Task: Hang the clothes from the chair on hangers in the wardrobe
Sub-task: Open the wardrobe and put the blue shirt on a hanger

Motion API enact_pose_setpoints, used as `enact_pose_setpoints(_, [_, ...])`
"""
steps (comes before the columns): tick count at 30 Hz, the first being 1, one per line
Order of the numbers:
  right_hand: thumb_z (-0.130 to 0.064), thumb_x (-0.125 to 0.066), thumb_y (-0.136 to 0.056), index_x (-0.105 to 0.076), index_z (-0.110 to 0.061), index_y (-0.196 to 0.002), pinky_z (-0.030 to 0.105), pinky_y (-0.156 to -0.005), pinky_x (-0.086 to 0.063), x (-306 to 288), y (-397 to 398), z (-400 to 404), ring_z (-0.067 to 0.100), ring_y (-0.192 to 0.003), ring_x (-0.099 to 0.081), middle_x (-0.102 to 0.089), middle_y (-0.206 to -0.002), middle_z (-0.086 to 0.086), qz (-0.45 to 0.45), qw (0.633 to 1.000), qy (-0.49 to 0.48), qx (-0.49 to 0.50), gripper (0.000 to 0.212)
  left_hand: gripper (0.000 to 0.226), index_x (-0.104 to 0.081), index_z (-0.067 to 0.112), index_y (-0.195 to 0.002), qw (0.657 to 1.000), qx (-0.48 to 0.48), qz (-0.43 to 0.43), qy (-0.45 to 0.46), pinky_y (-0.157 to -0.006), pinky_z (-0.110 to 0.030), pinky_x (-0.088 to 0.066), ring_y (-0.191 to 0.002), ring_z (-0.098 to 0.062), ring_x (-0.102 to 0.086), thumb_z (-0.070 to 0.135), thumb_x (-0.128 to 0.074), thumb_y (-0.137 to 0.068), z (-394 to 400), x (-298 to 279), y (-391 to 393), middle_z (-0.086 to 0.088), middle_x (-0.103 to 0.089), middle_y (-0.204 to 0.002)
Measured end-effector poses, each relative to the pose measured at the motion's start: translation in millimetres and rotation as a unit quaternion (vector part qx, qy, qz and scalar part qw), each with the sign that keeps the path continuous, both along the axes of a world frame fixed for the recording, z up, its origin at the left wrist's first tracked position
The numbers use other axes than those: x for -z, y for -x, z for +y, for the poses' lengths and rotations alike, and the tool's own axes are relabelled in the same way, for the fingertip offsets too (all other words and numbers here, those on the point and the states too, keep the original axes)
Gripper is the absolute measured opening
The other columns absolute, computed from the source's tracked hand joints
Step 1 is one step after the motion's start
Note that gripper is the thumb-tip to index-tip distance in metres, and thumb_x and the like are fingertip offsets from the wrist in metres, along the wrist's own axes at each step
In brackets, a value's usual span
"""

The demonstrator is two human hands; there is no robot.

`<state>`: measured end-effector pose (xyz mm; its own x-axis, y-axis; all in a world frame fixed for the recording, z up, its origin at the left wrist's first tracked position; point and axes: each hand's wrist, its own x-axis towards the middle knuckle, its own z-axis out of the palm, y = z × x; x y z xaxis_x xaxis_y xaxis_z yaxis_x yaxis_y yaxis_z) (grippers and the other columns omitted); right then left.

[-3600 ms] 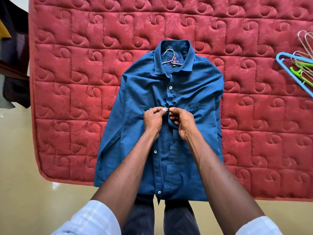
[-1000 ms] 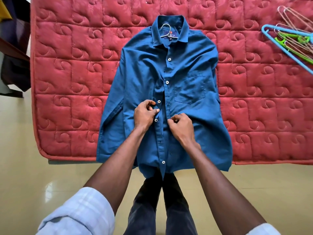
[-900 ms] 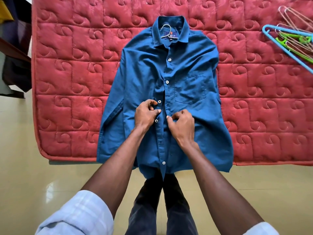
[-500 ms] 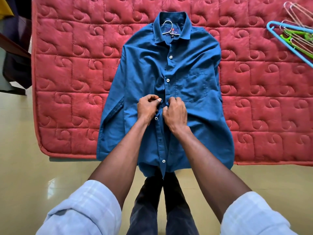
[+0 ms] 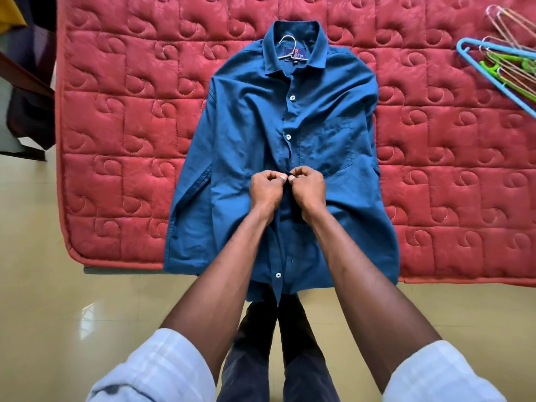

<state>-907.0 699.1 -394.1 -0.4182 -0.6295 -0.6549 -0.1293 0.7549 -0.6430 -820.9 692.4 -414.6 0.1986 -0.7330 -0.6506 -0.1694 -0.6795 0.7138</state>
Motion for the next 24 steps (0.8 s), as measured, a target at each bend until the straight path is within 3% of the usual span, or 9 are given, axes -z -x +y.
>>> enact_pose_setpoints(4, [0.000, -0.060, -0.083, -0.065, -0.018, -0.073, 0.032, -0.067, -0.049, 2.2, 5.0, -2.3, 0.016, -0.067, -0.056, -0.065, -0.073, 0.002, -0.094, 0.993, -0.016, 0.070, 0.022, 0.008, -0.071, 0.007, -0.078, 0.997, -0.063, 0.051, -0.011, -0.069, -0.030, -0.052, -0.069, -0.013, -0.058, 0.008, -0.068, -0.086, 6.1, -2.4, 7.0, -0.006, -0.069, -0.076])
enact_pose_setpoints(10, [0.006, -0.055, -0.089, -0.066, -0.013, -0.082, 0.025, -0.059, -0.053, -2.2, 10.5, -3.6, 0.014, -0.061, -0.059, -0.064, -0.071, 0.005, -0.202, 0.969, -0.029, 0.139, 0.022, 0.013, -0.071, 0.013, -0.071, 0.993, -0.099, 0.062, -0.031, -0.079, -0.038, -0.058, -0.071, -0.015, -0.064, 0.007, -0.070, -0.083, 4.8, -3.6, 7.3, -0.007, -0.073, -0.078])
enact_pose_setpoints(14, [0.004, -0.056, -0.090, -0.068, -0.013, -0.084, 0.031, -0.067, -0.056, -0.8, 13.1, -3.3, 0.018, -0.068, -0.062, -0.068, -0.079, 0.008, -0.221, 0.964, -0.044, 0.138, 0.021, 0.013, -0.072, 0.015, -0.069, 0.993, -0.108, 0.044, -0.036, -0.081, -0.041, -0.060, -0.074, -0.018, -0.067, 0.009, -0.071, -0.080, 3.8, -2.8, 9.6, -0.009, -0.075, -0.082])
enact_pose_setpoints(17, [0.004, -0.056, -0.090, -0.069, -0.010, -0.091, 0.028, -0.063, -0.056, -1.8, 13.0, -2.6, 0.018, -0.069, -0.063, -0.068, -0.080, 0.008, -0.218, 0.967, -0.042, 0.127, 0.019, 0.013, -0.072, 0.012, -0.072, 0.990, -0.120, 0.058, -0.039, -0.078, -0.035, -0.057, -0.073, -0.016, -0.065, 0.003, -0.069, -0.081, 3.4, -8.5, 10.4, -0.008, -0.073, -0.079])
enact_pose_setpoints(21, [0.004, -0.057, -0.087, -0.071, -0.002, -0.099, 0.033, -0.071, -0.057, -3.9, 11.2, -0.3, 0.020, -0.074, -0.065, -0.070, -0.086, 0.012, -0.219, 0.966, -0.038, 0.131, 0.019, 0.012, -0.073, 0.009, -0.076, 0.989, -0.124, 0.066, -0.040, -0.074, -0.031, -0.057, -0.071, -0.015, -0.064, -0.001, -0.068, -0.081, 1.6, -12.8, 9.5, -0.006, -0.072, -0.077])
enact_pose_setpoints(24, [-0.004, -0.060, -0.077, -0.075, -0.004, -0.083, 0.029, -0.055, -0.054, -12.6, 13.7, -0.5, 0.020, -0.059, -0.062, -0.069, -0.071, 0.010, -0.241, 0.957, -0.052, 0.154, 0.016, 0.012, -0.074, 0.011, -0.075, 0.989, -0.120, 0.061, -0.053, -0.068, -0.030, -0.057, -0.068, -0.016, -0.064, 0.002, -0.068, -0.081, 0.5, -11.0, 9.3, -0.008, -0.073, -0.077])
